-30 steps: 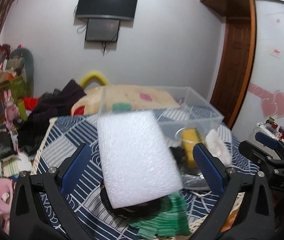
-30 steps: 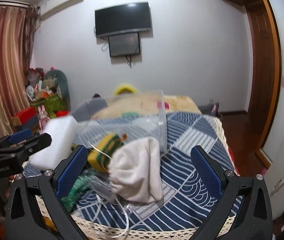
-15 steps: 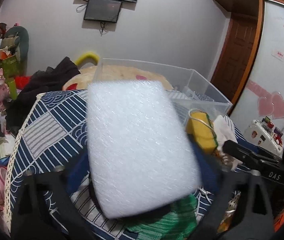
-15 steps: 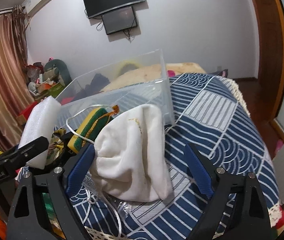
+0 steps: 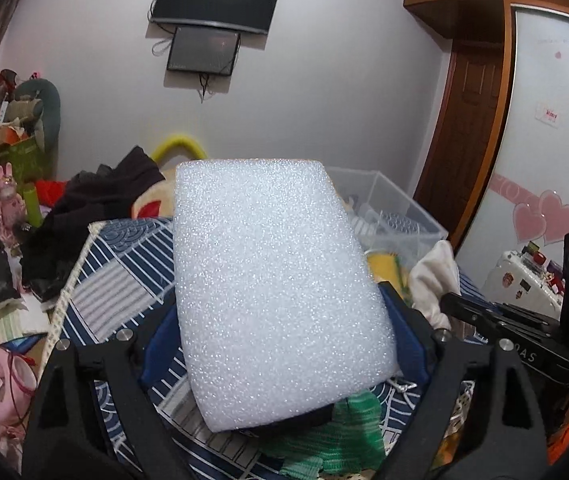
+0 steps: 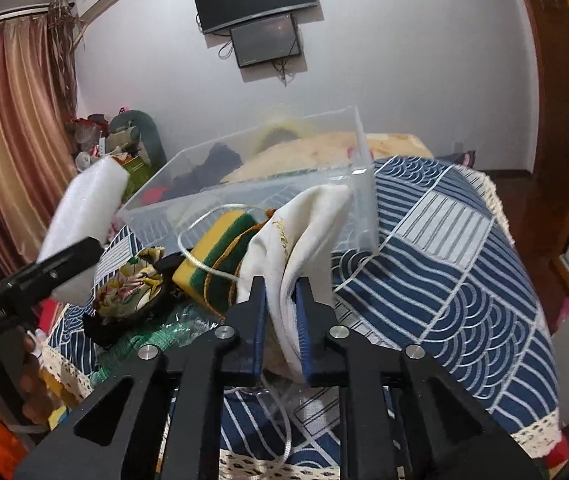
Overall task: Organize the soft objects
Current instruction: 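Grasp the white foam block with the left gripper while the right gripper grasps the white cloth pouch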
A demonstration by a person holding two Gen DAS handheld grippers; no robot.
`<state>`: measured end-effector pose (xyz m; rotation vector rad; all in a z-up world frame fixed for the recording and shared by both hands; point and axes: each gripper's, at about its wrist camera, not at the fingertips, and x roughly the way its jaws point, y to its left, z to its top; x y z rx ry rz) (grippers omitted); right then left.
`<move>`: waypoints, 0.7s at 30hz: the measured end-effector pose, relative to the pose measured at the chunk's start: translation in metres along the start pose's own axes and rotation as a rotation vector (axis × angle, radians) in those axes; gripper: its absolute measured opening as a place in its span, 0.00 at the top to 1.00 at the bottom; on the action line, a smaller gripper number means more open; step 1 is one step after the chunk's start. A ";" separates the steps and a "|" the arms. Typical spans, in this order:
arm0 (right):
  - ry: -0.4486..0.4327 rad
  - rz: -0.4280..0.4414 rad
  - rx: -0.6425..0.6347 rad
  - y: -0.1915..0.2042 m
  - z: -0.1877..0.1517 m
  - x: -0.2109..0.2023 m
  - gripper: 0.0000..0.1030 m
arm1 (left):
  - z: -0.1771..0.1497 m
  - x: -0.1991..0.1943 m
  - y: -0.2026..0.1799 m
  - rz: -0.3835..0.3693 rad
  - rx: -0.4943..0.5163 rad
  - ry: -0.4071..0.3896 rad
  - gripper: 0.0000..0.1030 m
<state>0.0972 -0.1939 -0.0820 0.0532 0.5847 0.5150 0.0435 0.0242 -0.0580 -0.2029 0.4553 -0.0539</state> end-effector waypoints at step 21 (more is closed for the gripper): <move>-0.212 -0.069 -0.035 -0.003 0.060 -0.044 0.92 | 0.066 0.002 -0.003 -0.029 0.057 -0.061 0.13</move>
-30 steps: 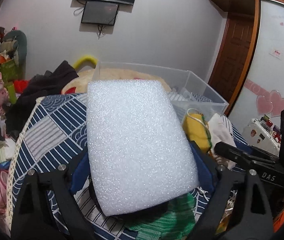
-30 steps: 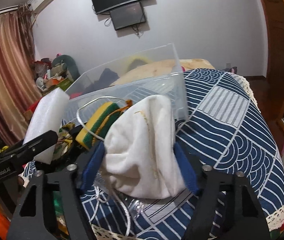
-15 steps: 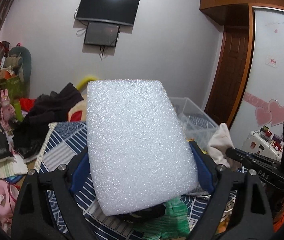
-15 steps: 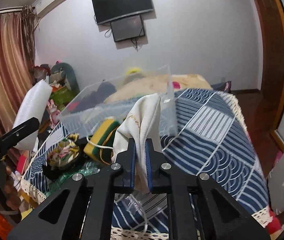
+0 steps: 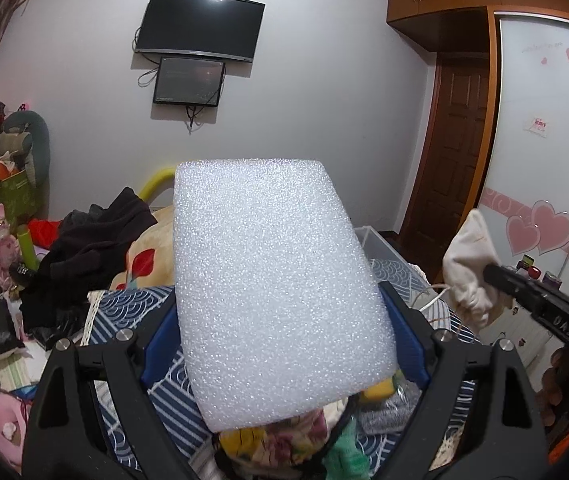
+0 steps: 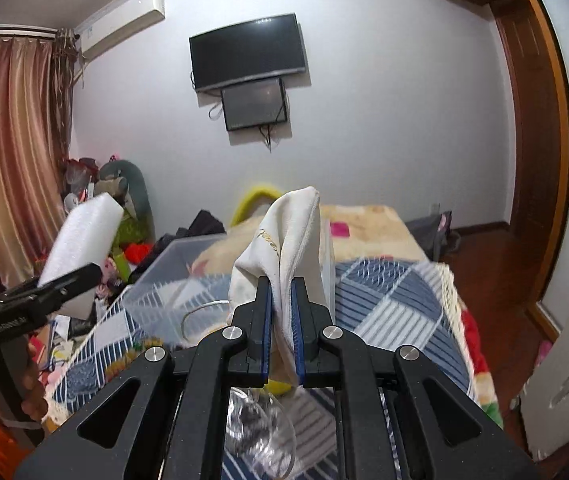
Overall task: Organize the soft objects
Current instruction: 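Grasp the white foam block with the left gripper while the right gripper grasps the white cloth pouch, then lower the foam block into the clear box with the left gripper while the right drops the pouch in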
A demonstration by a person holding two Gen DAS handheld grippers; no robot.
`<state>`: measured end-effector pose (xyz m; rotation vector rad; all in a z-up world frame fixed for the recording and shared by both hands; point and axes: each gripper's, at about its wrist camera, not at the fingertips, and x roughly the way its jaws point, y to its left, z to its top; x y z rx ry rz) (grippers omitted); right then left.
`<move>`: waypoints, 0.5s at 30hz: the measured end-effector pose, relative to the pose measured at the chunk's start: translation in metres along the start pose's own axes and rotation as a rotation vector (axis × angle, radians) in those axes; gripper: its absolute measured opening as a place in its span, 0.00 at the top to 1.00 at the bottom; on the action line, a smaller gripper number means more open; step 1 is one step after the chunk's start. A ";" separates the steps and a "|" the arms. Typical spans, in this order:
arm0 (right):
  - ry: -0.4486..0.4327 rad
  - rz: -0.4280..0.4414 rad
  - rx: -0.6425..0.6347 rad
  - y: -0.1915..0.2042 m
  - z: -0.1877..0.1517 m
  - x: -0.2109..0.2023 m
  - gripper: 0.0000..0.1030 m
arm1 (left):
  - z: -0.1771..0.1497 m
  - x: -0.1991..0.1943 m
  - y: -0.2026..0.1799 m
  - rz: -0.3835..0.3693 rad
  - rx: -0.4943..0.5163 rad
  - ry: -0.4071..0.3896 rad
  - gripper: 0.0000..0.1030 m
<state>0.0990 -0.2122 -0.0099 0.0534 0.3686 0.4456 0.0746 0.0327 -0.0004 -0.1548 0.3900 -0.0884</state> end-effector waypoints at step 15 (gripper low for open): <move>-0.064 -0.020 -0.039 0.010 0.042 0.044 0.92 | 0.024 0.090 0.014 -0.030 -0.015 0.190 0.13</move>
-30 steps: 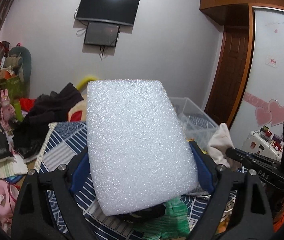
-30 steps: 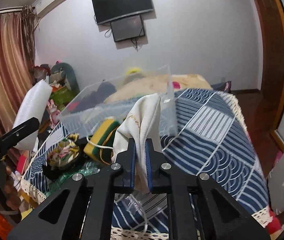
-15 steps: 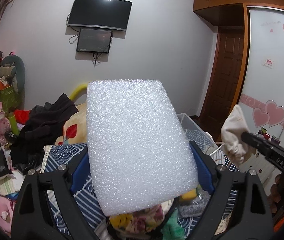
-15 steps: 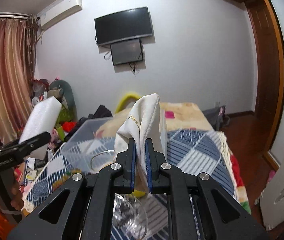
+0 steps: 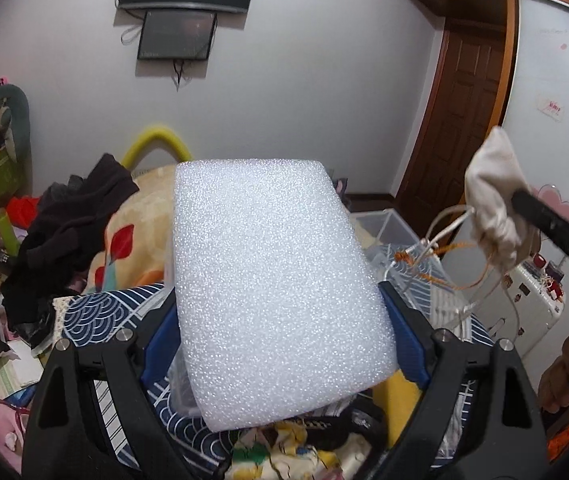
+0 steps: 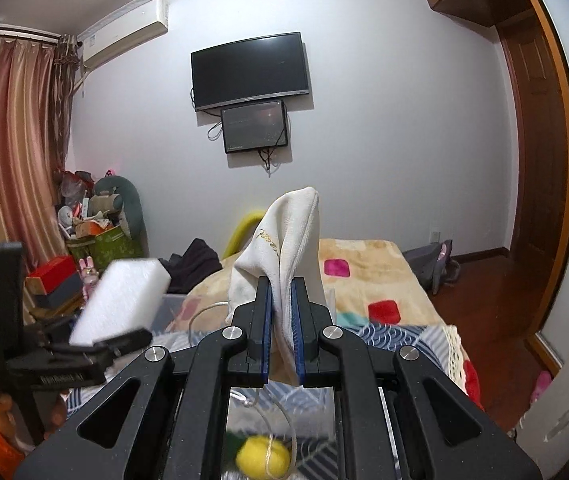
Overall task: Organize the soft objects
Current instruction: 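Lower the foam block into the clear box with the left gripper while the right drops the pouch in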
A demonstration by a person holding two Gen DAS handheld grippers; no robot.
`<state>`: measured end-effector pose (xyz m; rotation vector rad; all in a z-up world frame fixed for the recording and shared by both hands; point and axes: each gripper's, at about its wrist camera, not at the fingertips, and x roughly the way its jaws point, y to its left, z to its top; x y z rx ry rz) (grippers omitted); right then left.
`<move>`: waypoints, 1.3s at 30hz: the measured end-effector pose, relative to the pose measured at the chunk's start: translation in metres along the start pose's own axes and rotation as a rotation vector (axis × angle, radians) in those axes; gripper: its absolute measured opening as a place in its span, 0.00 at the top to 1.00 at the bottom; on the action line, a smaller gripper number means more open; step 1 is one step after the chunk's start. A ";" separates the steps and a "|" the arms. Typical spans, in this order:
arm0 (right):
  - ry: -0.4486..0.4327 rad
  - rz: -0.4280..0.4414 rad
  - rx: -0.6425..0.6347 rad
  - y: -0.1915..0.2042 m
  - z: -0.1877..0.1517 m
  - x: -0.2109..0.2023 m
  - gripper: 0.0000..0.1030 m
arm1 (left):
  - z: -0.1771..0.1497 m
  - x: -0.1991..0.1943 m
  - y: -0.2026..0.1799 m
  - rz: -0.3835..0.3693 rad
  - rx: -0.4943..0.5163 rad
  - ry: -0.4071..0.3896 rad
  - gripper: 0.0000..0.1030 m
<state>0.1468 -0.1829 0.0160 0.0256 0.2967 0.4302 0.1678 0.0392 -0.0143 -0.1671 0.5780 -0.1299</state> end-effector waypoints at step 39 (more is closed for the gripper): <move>0.252 0.007 -0.099 0.009 -0.024 0.038 0.37 | 0.005 0.016 -0.007 0.059 0.064 0.082 0.01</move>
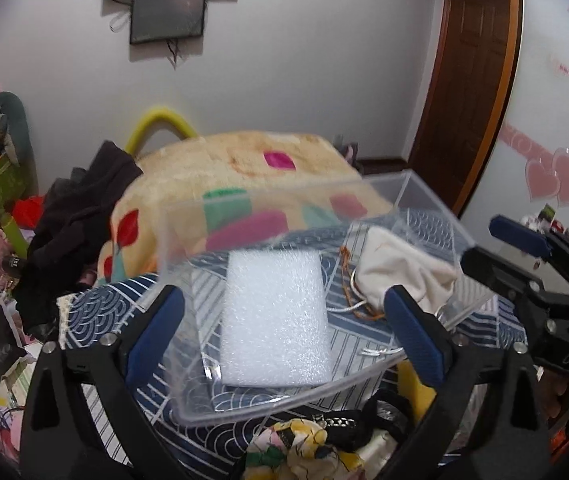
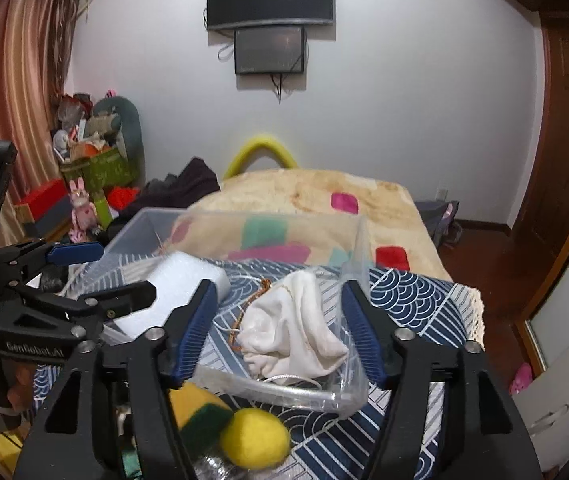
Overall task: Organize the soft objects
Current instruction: 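Lower the foam block into the clear box with the left gripper while the right drops the pouch in, then grasp the floral cloth with the left gripper while the right gripper grasps the yellow-green sponge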
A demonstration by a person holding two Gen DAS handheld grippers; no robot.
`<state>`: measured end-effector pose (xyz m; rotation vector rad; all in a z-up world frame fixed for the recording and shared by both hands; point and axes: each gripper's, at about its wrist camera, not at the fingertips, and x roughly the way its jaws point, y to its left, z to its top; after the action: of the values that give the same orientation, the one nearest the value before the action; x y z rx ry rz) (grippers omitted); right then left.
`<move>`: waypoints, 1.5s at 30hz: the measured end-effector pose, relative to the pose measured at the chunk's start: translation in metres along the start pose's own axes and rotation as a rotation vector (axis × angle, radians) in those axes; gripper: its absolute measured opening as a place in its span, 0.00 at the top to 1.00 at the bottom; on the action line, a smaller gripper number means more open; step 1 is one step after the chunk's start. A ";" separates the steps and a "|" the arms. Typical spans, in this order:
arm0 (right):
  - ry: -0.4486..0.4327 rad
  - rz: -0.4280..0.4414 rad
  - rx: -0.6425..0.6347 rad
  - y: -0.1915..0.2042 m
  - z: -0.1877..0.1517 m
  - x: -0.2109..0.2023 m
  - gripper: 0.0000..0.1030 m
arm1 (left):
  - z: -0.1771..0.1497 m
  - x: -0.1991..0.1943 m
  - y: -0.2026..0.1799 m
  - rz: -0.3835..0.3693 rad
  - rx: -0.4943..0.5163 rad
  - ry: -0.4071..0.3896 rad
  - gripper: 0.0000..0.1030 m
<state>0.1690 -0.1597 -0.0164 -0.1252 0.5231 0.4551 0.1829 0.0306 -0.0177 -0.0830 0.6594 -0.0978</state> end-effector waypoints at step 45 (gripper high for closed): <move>0.150 0.152 -0.028 0.050 -0.080 0.007 0.62 | -0.121 -0.032 -0.011 -0.101 0.022 0.050 0.64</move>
<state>0.1149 -0.1306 -0.0890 -0.1477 0.6770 0.6049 0.0826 0.0175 -0.0921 -0.0926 0.7039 -0.2052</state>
